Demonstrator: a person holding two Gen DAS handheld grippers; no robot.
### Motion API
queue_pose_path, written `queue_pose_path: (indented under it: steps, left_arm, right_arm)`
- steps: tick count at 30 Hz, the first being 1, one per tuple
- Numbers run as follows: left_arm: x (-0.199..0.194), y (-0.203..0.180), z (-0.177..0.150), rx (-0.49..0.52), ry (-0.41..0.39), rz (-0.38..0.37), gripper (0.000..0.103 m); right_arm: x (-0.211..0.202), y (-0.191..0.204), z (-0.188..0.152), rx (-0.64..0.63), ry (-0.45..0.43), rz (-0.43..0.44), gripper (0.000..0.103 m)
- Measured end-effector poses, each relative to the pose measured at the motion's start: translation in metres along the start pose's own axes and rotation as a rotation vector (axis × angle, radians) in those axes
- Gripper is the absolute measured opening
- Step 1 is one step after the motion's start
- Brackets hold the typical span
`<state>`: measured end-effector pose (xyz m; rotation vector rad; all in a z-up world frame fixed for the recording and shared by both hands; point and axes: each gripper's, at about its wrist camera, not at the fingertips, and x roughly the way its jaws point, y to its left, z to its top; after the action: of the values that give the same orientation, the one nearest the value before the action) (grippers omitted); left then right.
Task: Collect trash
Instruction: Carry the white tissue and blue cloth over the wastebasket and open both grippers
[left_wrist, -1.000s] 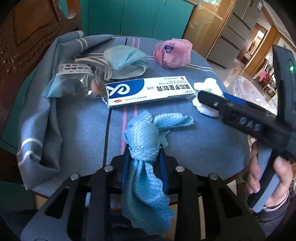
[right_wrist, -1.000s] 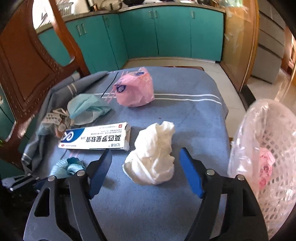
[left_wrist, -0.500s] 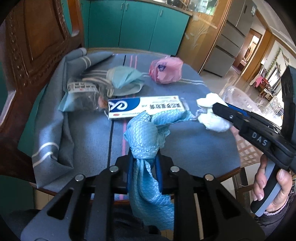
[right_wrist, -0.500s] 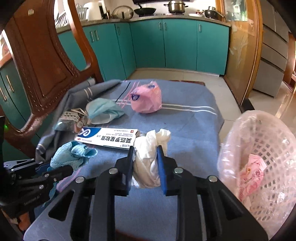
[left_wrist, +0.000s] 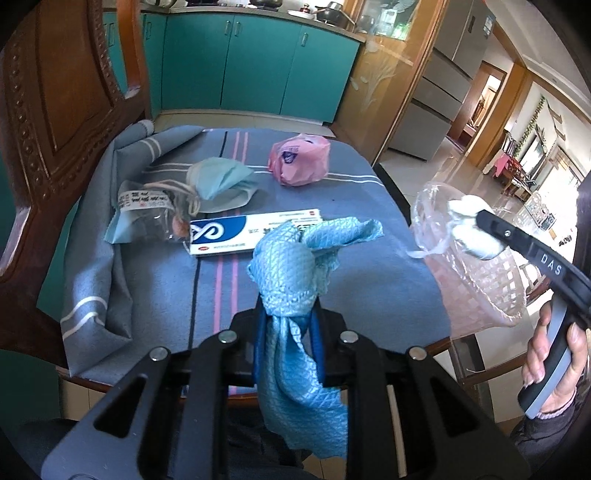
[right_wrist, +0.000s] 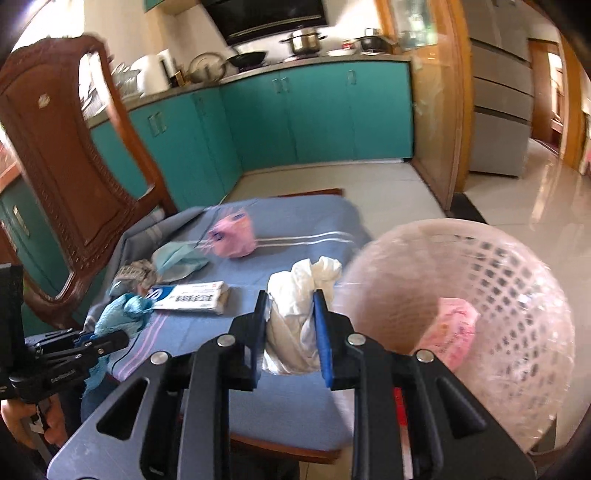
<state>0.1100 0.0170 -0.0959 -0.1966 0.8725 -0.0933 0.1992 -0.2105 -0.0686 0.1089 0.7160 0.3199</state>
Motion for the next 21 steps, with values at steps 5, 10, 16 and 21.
queue_pose_path:
  steps: [5,10,16,21]
  left_arm:
    - [0.0,-0.01,0.001,0.018,0.0,-0.01,0.022]
    - [-0.003,-0.022,0.005,0.038,-0.004,-0.042,0.022]
    - [0.0,-0.043,0.013,0.044,-0.007,-0.104,0.022]
    - [0.006,-0.06,0.019,0.043,0.01,-0.174,0.022]
  right_arm:
    - [-0.006,-0.038,-0.006,0.087,0.002,-0.055,0.025]
    - [-0.006,-0.062,-0.015,0.122,0.013,-0.13,0.025]
    - [0.028,-0.076,-0.034,0.123,0.18,-0.18,0.025]
    - [0.02,-0.093,-0.038,0.186,0.145,-0.175,0.046]
